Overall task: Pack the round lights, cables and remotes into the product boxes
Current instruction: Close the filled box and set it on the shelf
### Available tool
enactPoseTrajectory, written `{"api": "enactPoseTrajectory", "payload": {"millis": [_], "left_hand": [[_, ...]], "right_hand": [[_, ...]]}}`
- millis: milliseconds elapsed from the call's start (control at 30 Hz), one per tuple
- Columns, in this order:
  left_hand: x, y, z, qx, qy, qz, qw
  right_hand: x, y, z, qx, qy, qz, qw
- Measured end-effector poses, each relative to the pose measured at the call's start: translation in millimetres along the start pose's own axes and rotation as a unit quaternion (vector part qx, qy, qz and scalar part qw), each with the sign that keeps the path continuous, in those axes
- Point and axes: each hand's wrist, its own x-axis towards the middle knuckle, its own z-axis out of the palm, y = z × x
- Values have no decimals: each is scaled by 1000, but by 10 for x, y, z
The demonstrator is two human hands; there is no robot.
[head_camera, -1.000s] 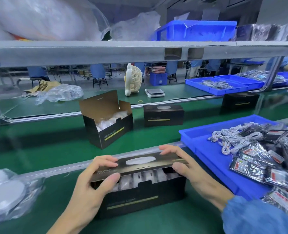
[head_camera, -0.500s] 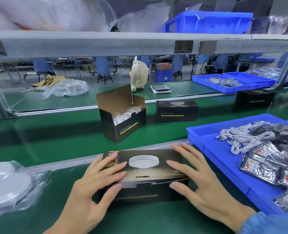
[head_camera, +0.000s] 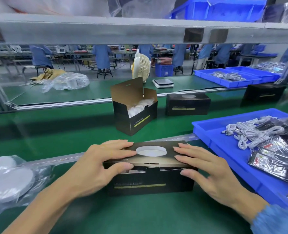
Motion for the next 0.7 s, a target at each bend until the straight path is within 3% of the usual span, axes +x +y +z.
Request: {"api": "enactPoseTrajectory", "payload": {"millis": [133,200,333,600,700], "left_hand": [[-189,-48,158,65,-20,62,996],[-230,-50,261,89,23,81,992],[-196,-18,372,73,88,76,990],[-223,26,441,67,118,46,990],[-233,53,451,75,121,31,989]], "right_hand": [[-27,-68,4,-76,18,-36,996],[3,-179,57,-151,39,-106,982],[213,-393,357,-171,41,-202,963],[171,-299,462,-132,106,-215,962],[206,-313,458,-63,93,-138,984]]}}
